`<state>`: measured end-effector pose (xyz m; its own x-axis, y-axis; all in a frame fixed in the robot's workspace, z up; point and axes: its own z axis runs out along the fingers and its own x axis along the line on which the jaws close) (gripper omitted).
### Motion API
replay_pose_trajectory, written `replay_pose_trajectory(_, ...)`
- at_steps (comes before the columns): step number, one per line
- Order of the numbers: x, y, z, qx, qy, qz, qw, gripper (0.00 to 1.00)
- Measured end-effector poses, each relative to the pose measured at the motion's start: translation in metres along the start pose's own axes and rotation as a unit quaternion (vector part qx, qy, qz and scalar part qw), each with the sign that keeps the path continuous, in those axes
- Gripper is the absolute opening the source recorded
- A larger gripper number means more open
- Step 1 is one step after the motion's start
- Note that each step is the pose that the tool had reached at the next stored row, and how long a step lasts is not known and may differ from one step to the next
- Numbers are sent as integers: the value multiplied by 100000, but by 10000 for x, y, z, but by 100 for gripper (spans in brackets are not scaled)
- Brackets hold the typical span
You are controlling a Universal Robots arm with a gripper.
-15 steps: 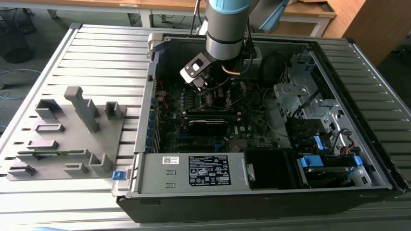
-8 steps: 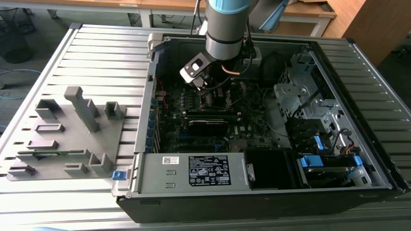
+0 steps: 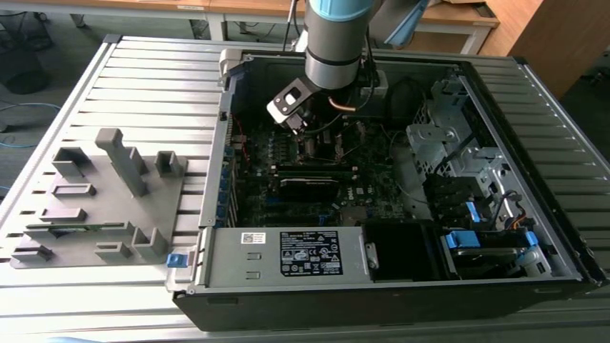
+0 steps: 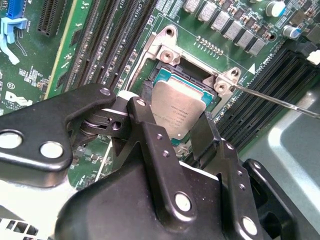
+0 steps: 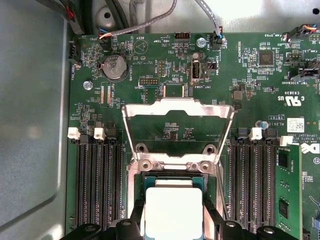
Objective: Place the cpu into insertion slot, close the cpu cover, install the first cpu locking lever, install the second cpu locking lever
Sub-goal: 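Place the cpu into insertion slot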
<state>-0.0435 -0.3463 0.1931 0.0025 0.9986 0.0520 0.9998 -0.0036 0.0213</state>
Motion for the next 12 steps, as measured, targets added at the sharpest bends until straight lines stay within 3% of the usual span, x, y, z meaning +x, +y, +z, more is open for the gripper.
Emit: replay_pose_trajectory(12, -1, -1, 27, -4, 5, 0, 100000, 54)
